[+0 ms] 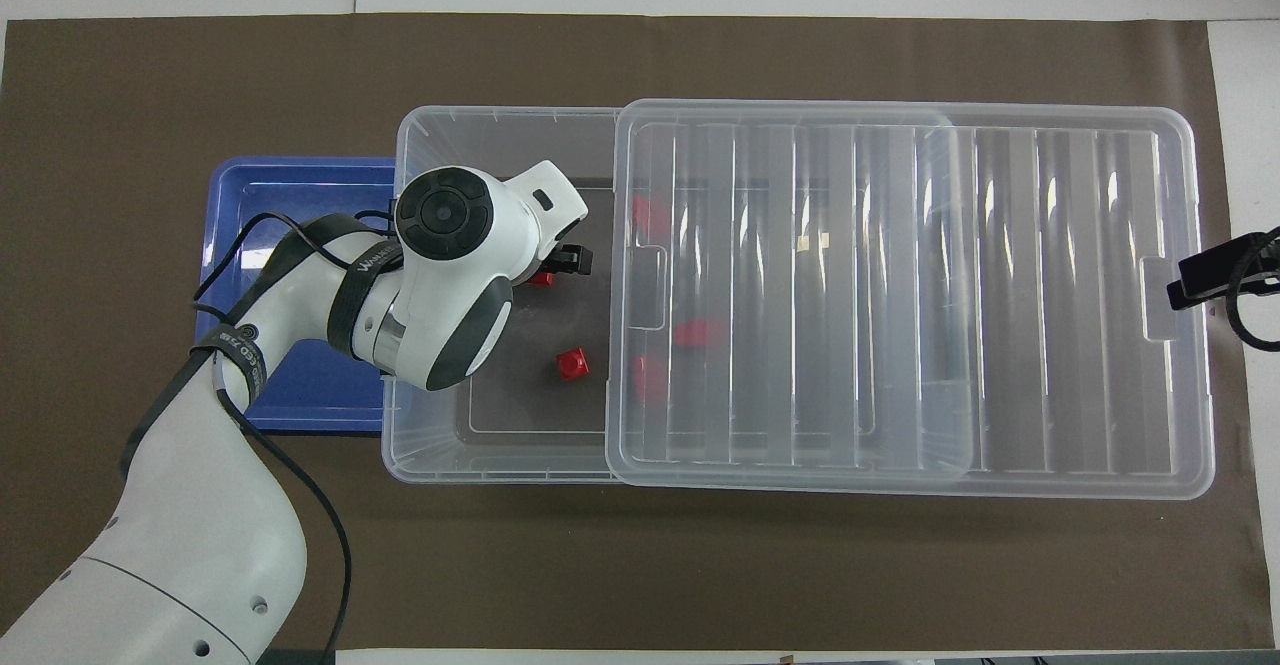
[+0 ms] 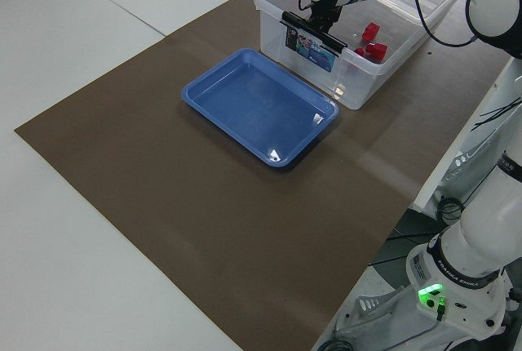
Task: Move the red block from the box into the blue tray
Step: 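Reach the left gripper into the box and grasp a red block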
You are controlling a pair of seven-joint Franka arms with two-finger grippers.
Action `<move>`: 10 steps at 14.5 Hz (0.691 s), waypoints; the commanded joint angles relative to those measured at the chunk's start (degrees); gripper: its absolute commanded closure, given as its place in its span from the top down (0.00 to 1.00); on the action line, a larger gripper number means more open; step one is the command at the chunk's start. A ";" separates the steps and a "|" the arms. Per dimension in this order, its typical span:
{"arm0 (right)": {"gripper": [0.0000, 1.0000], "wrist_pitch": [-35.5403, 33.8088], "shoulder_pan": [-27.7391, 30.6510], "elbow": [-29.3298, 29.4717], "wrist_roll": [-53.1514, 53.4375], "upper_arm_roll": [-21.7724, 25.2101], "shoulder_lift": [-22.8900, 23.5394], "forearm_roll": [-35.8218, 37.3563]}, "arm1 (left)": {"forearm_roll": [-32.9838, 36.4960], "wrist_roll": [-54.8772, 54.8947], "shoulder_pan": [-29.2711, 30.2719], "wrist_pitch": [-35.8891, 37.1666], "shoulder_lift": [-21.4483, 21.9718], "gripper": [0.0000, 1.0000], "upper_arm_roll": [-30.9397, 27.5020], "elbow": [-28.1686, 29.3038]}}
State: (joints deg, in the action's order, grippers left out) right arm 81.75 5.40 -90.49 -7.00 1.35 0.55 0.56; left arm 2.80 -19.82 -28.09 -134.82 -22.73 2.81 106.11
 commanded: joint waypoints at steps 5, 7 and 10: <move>1.00 2.54 0.23 -2.06 0.50 0.06 -1.42 0.05 | 1.95 -1.53 -1.35 -5.01 1.11 0.00 -0.52 4.28; 1.00 2.62 0.23 -2.06 0.50 0.06 -1.42 0.05 | 1.86 -4.33 -1.26 -5.28 1.11 0.00 -0.44 4.19; 1.00 2.62 0.23 -2.06 0.50 0.06 -1.42 0.05 | 1.86 -5.49 -1.26 -4.06 2.15 0.00 -0.44 4.01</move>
State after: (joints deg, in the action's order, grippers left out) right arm 83.23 5.41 -90.81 -7.00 1.51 0.49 0.57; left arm 3.45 -23.27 -28.53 -138.58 -22.66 3.02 108.51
